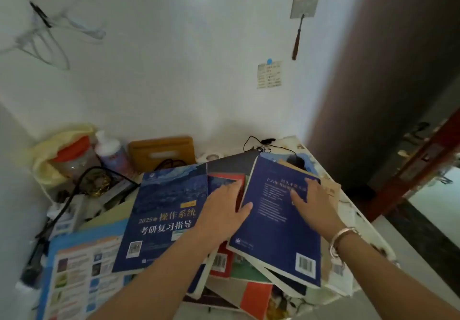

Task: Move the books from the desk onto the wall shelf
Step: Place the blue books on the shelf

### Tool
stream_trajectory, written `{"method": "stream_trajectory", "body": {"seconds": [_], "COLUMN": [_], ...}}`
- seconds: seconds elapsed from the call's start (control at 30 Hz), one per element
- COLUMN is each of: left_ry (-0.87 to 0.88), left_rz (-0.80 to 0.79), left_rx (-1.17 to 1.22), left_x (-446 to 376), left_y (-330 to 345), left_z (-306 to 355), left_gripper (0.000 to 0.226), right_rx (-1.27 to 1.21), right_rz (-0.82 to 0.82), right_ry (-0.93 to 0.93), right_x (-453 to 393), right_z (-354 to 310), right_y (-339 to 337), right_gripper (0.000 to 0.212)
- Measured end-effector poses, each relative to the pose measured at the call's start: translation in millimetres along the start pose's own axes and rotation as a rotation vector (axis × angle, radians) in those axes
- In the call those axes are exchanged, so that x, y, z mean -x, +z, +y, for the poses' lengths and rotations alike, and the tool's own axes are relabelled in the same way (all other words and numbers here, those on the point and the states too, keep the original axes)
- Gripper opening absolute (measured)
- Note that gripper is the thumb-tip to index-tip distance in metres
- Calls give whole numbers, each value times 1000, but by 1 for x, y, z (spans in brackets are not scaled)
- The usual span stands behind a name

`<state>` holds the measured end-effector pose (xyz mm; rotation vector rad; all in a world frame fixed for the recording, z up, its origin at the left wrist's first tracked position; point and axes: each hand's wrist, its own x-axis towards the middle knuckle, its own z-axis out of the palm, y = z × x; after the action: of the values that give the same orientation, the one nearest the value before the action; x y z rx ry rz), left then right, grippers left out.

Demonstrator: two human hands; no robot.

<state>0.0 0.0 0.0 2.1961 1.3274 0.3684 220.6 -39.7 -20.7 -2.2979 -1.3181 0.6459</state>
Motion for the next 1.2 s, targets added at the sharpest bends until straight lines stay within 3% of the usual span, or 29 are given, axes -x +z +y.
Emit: {"method": "stream_trajectory", "body": {"seconds": [0.13,0.27,0.37,0.47,0.53,0.67,0.9,1.1,1.13,1.2], "left_ry": [-42,-76,-96,-87,-79,-71,-84,-4,14,63], "left_rz": [-194,-242,-248,-240,-239,-265,-227,-125,-60,101], "left_rx": [139,134,207,235,244,274,140,363,383,390], "left_x": [-4,-6,-7,-8,-9,-8,7,46,53,66], "left_y": [24,39,38,34,32,26,-7,-84,-99,-128], "left_z": [7,8,8,9,9,7,28,74,78,85], "left_gripper": [82,105,111,108,105,102,91,120,111,69], "right_rx": [-296,-673,-1069,-1226,-1271,-1195,-1209,-1253,-1252,-1239], "right_rz": [-60,-75,-57,-118,-180,-214,-257,-160,-142,-103], "right_ry": [180,283,407,471,479,444,288,-4,-58,-162], "right_x": [4,9,9,13,15,16,21,61,71,93], "right_z": [29,19,13,15,17,12,-41,-146,-166,-205], "right_y": [1,0,-12,-31,-41,-42,-59,-84,-89,-99], "right_gripper": [73,72,42,20,15,38,32,37,37,37]}}
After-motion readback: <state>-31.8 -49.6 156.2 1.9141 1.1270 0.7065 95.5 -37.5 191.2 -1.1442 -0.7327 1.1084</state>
